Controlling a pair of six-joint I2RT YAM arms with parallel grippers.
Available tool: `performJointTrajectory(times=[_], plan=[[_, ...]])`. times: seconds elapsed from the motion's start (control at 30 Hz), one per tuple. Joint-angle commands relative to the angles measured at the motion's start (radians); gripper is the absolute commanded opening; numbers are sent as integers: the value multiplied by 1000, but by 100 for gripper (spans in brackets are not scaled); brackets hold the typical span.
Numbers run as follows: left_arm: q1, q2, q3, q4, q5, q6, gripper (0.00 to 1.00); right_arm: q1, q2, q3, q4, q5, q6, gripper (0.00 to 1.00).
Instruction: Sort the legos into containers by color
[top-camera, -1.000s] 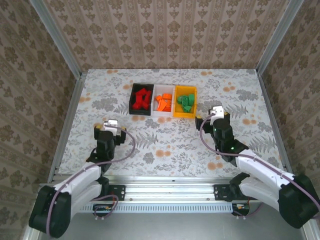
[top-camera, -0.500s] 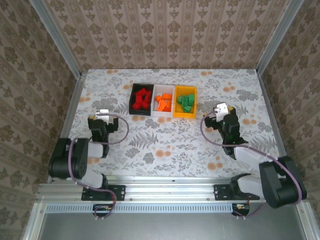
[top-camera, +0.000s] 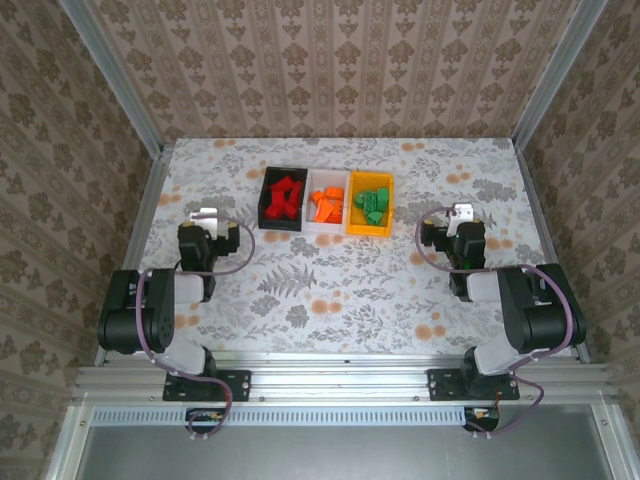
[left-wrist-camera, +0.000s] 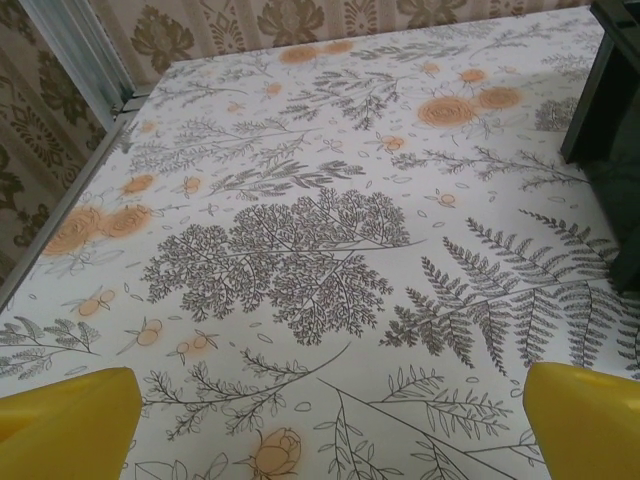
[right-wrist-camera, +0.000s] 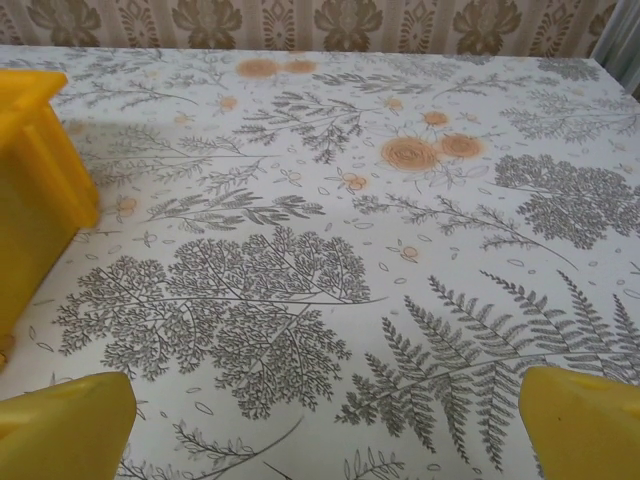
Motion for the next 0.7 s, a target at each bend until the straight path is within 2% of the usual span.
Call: performJointTrajectory(times=[0.0, 0.67], plan=[[8, -4, 10, -14, 27, -19, 100, 2, -7, 13, -4, -36, 28, 100], [10, -1, 16, -22, 30, -20, 100, 3, -6, 11, -1, -36, 28, 100]])
